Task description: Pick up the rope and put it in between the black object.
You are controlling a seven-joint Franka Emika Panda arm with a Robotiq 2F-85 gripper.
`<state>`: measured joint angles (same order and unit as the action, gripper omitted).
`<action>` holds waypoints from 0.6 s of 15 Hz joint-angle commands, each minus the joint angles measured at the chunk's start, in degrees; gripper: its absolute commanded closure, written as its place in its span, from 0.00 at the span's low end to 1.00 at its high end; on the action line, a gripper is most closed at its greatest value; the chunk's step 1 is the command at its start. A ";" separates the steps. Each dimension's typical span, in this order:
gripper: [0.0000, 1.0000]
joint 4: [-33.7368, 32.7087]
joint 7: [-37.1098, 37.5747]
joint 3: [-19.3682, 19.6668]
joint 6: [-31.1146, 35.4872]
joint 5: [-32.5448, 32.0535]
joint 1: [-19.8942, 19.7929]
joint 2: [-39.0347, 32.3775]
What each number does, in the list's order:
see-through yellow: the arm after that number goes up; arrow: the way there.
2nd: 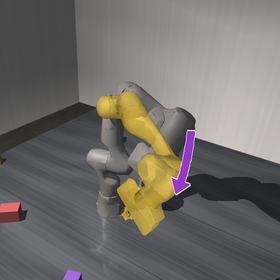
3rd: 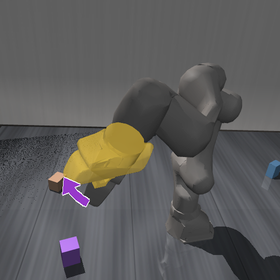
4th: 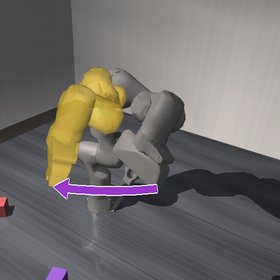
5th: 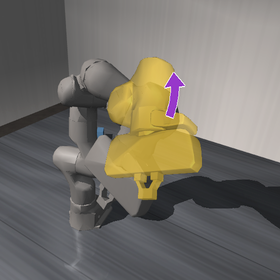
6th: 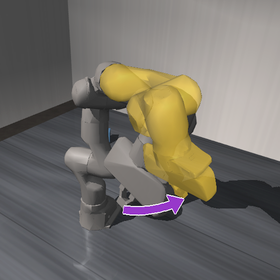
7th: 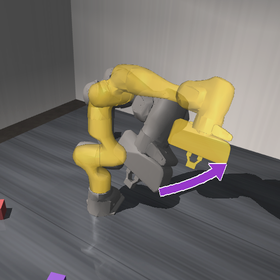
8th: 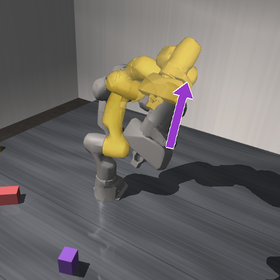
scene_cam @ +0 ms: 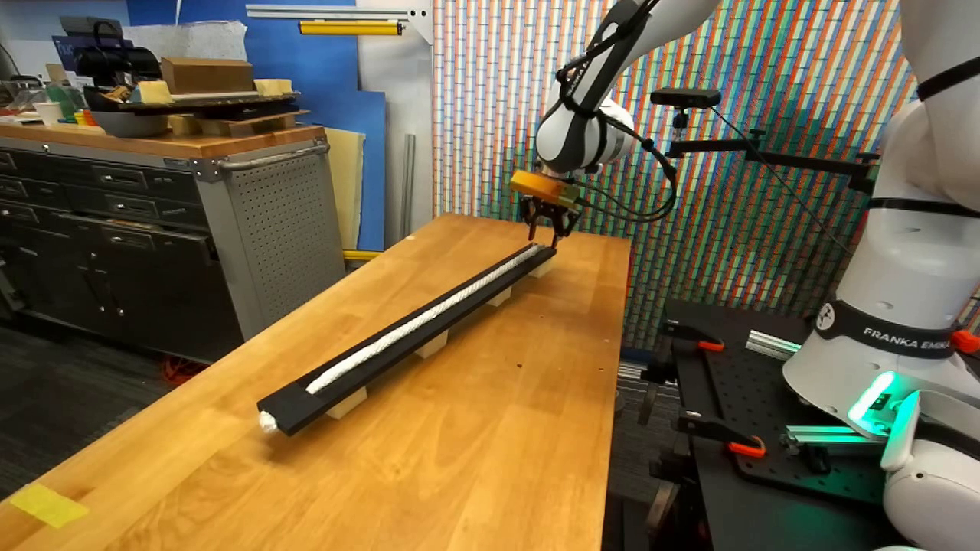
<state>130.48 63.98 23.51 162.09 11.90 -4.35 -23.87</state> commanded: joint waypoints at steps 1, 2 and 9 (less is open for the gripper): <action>0.08 -0.46 0.72 -0.14 1.05 -0.36 -0.77 0.07; 0.00 -0.20 0.55 -0.23 1.27 -0.36 -0.78 0.38; 0.00 3.93 -2.69 -1.10 6.67 -1.67 0.63 5.99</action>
<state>131.21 63.36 22.85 166.01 11.44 -4.27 -22.64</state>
